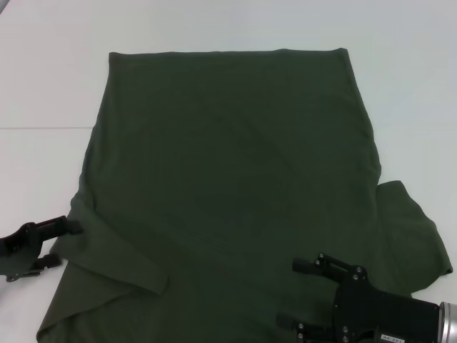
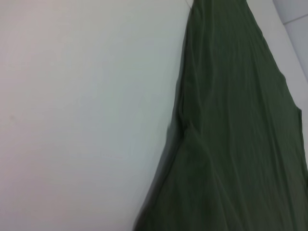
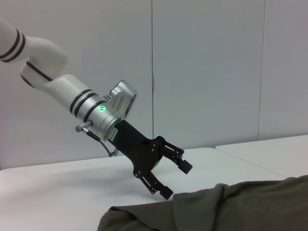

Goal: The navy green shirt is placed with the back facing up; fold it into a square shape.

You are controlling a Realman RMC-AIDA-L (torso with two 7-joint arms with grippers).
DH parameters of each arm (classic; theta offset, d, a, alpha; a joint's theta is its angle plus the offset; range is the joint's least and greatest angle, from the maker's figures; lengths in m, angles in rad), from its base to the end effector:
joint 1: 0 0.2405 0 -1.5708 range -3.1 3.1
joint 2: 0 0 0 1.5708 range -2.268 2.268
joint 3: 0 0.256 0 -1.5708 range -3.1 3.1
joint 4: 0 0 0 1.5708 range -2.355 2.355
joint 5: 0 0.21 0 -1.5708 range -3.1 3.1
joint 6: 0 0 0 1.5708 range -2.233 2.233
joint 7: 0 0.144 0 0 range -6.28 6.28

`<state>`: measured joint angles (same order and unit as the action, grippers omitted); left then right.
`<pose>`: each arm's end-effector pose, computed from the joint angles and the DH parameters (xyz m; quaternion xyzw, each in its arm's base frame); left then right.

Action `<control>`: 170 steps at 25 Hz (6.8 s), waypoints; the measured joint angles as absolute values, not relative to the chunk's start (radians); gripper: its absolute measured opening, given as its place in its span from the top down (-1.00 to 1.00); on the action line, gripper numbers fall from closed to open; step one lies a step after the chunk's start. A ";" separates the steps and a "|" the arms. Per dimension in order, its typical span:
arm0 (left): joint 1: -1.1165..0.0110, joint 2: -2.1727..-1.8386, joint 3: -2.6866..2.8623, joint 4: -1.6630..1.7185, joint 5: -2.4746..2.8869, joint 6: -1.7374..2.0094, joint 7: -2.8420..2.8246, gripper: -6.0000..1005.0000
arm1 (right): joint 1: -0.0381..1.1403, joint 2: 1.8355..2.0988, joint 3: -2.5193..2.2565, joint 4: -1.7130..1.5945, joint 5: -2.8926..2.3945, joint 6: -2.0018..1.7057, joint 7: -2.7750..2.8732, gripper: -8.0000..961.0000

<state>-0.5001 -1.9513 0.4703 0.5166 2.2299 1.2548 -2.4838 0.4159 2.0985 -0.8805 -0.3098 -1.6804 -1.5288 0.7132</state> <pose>-0.3644 0.3364 0.0461 -0.5870 -0.7503 -0.2406 0.1858 0.2802 0.2662 -0.0617 -0.9315 0.0820 0.3097 0.1725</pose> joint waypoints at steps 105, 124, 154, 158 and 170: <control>-0.576 -1.972 0.535 0.548 2.310 1.121 -2.608 0.97 | 0.409 2.098 -0.881 -0.299 -1.664 -1.541 0.703 -0.87; -0.600 -2.045 0.528 0.526 2.038 1.140 -2.503 0.92 | 0.414 2.100 -0.881 -0.302 -1.664 -1.536 0.703 -0.87; -0.585 -2.072 0.530 0.409 1.815 1.058 -2.333 0.19 | 0.417 2.100 -0.881 -0.300 -1.664 -1.540 0.702 -0.87; -0.582 -2.072 0.529 0.408 1.804 1.067 -2.355 -0.30 | 0.417 2.100 -0.881 -0.299 -1.664 -1.540 0.701 -0.87; -0.592 -2.075 0.531 0.361 1.708 1.079 -2.348 -0.78 | 0.416 2.100 -0.880 -0.299 -1.664 -1.541 0.701 -0.87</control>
